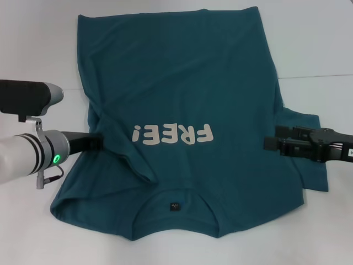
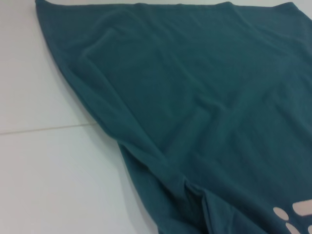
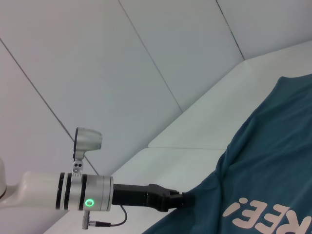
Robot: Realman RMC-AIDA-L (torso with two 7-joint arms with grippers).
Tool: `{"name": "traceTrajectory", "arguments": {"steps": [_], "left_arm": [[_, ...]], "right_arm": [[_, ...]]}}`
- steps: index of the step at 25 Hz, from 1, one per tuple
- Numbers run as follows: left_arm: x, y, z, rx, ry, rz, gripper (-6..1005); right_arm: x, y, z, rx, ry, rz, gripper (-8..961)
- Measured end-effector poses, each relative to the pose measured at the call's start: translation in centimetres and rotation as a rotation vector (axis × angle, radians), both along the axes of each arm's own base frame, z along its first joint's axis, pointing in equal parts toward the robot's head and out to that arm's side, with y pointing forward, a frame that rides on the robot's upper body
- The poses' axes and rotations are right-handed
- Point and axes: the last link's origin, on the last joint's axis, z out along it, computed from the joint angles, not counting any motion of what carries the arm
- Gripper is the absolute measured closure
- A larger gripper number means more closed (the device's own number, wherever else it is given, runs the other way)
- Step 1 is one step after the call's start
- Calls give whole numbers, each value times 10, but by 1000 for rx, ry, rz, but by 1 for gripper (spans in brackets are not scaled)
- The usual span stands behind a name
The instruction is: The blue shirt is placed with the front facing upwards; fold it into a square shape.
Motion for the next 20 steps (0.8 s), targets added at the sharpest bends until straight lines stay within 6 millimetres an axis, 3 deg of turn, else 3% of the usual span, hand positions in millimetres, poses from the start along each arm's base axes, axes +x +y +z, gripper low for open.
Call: {"name": "traceTrajectory", "arguments": {"steps": [3, 20], "left_arm": [[0, 1, 3, 10, -4, -2, 963], [21, 3, 0, -20, -4, -62, 901]], "right_arm": [[0, 0, 1, -2, 2, -5, 41], [3, -4, 4, -4, 13, -12, 40]]}}
